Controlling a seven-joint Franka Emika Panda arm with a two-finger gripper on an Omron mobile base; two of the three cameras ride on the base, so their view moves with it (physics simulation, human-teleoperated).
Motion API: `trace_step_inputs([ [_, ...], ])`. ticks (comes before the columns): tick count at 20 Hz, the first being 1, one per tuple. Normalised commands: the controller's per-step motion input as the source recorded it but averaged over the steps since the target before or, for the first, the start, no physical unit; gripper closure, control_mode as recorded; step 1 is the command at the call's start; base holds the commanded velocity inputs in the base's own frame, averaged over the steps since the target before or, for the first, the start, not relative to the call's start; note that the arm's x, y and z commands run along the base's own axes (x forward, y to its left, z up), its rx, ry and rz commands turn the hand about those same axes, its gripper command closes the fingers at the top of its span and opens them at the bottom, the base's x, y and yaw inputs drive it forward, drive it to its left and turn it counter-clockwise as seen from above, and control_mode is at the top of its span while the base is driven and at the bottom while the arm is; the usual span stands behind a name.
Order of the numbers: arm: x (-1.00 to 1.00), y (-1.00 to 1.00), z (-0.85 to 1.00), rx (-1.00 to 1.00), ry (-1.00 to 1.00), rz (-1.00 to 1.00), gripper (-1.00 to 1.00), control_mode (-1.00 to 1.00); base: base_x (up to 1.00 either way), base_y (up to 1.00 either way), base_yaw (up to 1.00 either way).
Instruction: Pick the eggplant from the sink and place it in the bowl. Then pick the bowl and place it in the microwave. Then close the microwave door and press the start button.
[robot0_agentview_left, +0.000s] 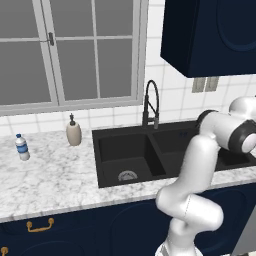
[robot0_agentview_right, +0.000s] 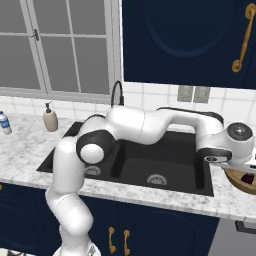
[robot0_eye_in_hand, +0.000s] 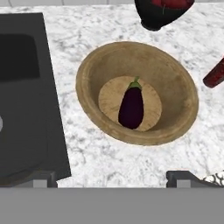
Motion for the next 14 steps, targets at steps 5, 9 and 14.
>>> trace_step_inputs([
  [5,-0.06,0.65,0.1,-0.12,0.04,0.01,-1.0,-1.0,0.0,0.0,0.0],
  [9,0.1,0.56,0.01,-0.16,0.18,0.0,-1.0,-1.0,0.0,0.0,0.0],
  [14,0.36,0.38,0.0,-0.05,0.12,0.0,-1.0,-1.0,0.0,0.0,0.0],
])
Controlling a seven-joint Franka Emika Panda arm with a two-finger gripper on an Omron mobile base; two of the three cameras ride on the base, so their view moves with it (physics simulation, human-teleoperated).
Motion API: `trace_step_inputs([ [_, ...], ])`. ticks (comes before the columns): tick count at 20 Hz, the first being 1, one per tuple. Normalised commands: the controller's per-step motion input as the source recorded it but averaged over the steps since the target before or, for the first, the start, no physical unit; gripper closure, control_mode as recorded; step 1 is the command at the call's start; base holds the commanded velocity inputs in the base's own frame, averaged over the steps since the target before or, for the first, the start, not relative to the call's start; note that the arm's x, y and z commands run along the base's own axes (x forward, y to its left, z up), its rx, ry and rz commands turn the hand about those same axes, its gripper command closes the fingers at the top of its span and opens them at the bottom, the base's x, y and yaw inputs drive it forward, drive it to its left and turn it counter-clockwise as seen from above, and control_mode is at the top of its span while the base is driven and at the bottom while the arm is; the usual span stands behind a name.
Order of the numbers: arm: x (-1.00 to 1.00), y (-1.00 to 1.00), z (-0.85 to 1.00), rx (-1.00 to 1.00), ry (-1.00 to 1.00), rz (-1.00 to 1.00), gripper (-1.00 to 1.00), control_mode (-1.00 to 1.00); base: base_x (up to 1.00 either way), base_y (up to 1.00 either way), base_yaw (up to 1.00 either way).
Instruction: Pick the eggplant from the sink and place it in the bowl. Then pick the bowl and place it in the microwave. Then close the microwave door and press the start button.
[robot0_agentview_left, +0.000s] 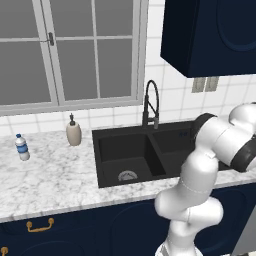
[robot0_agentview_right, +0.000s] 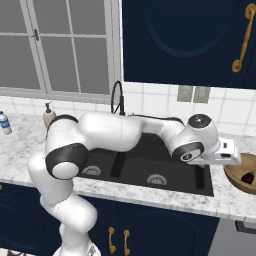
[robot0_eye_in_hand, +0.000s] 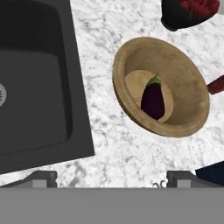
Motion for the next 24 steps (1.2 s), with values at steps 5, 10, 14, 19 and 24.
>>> trace_step_inputs([
  [5,0.29,0.01,0.0,0.0,0.11,0.0,-1.0,-1.0,0.0,0.0,0.0],
  [10,0.43,-0.09,0.0,0.01,0.07,0.03,-1.0,-1.0,0.0,0.0,0.0],
  [14,0.33,-0.29,-0.06,0.09,0.0,0.06,-1.0,-1.0,0.0,0.0,0.0],
  [19,0.21,-0.43,0.0,0.1,0.01,0.03,-1.0,-1.0,0.0,0.0,0.0],
  [24,0.19,-0.3,-0.05,0.02,0.04,0.01,-1.0,-1.0,0.0,0.0,0.0],
])
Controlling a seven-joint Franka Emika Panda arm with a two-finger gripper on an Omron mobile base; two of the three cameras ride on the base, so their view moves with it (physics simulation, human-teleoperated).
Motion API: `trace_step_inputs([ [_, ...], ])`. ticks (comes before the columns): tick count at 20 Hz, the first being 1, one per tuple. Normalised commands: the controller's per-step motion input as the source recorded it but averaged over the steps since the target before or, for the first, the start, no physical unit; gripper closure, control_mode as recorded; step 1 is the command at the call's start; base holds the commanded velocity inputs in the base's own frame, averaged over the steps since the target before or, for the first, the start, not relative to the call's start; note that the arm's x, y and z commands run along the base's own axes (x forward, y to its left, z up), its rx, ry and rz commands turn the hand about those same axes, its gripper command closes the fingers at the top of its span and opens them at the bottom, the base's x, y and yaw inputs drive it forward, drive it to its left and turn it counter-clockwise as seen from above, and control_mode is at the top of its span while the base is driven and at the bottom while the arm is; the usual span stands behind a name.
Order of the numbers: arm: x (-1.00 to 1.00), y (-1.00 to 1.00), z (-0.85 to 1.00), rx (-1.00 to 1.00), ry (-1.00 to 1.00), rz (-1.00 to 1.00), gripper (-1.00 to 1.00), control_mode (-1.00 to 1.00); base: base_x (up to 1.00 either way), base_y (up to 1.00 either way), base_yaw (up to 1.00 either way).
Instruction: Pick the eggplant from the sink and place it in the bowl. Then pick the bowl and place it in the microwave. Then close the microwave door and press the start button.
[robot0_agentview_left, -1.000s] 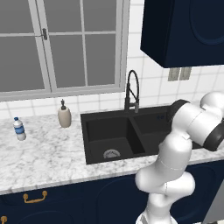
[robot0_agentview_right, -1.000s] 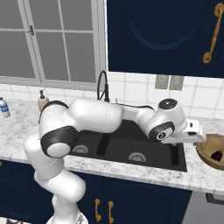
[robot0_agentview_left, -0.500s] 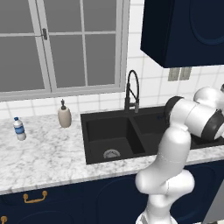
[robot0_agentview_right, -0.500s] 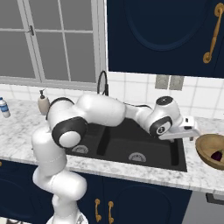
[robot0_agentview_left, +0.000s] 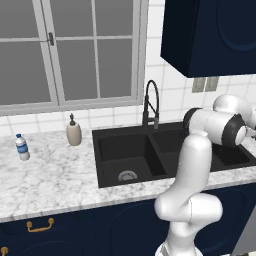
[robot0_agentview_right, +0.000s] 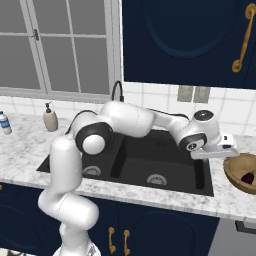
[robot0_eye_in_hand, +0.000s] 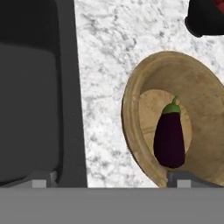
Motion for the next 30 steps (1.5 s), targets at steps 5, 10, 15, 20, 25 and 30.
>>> trace_step_inputs([
  [5,0.27,-0.16,-0.22,0.0,0.02,0.0,-1.0,-1.0,0.0,0.0,0.0],
  [10,0.32,-0.14,-0.26,0.0,0.0,0.0,-1.0,-1.0,0.0,0.0,0.0],
  [15,0.26,-0.1,-0.37,0.0,0.0,0.0,-1.0,-1.0,0.0,0.0,0.0],
  [20,0.18,-0.18,-0.1,0.0,0.0,0.0,-1.0,-1.0,0.0,0.0,0.0],
  [25,0.1,-0.19,-0.16,0.0,0.0,0.0,-1.0,-1.0,0.0,0.0,0.0],
  [30,0.02,-0.13,-0.27,0.0,0.0,0.0,-1.0,-1.0,0.0,0.0,0.0],
])
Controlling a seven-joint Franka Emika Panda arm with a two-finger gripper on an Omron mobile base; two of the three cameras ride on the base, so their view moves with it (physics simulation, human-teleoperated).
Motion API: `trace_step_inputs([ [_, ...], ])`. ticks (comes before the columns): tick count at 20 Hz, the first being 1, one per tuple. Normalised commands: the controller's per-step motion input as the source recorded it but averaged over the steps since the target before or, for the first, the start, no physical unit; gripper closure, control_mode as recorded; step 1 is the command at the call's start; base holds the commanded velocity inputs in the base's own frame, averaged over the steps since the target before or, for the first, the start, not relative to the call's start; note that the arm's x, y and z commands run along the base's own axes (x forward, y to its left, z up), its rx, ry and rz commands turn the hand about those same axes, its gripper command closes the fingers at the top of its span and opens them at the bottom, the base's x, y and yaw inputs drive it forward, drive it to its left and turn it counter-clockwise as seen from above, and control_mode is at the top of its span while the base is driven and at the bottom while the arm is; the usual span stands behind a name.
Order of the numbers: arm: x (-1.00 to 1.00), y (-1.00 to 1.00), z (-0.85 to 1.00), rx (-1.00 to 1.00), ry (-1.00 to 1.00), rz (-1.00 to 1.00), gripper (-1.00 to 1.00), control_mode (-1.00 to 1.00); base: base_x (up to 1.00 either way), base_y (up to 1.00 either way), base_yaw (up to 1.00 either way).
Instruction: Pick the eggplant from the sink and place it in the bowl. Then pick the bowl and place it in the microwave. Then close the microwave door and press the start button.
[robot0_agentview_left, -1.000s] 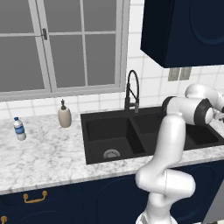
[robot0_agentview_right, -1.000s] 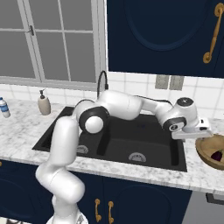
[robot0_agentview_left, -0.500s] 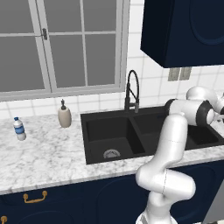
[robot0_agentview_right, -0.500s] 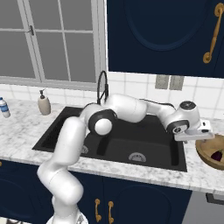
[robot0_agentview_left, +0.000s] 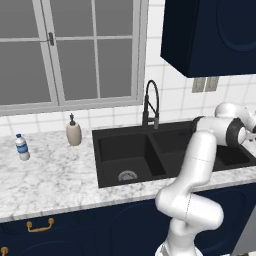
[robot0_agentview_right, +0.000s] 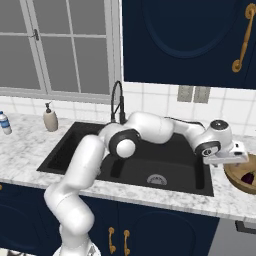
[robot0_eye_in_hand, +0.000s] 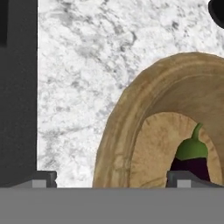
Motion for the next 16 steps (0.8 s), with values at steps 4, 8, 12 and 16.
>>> trace_step_inputs([
  [4,0.0,-0.14,-0.29,0.0,0.0,0.0,-1.0,-1.0,0.0,0.0,0.0],
  [8,0.0,0.0,-0.26,0.0,0.0,0.0,1.0,-1.0,0.0,0.0,0.0],
  [12,0.0,0.0,-0.08,0.0,0.0,0.01,1.0,-1.0,0.0,0.0,0.0],
  [16,0.0,0.0,-0.07,0.0,-0.01,0.02,1.0,-1.0,0.0,0.0,0.0],
])
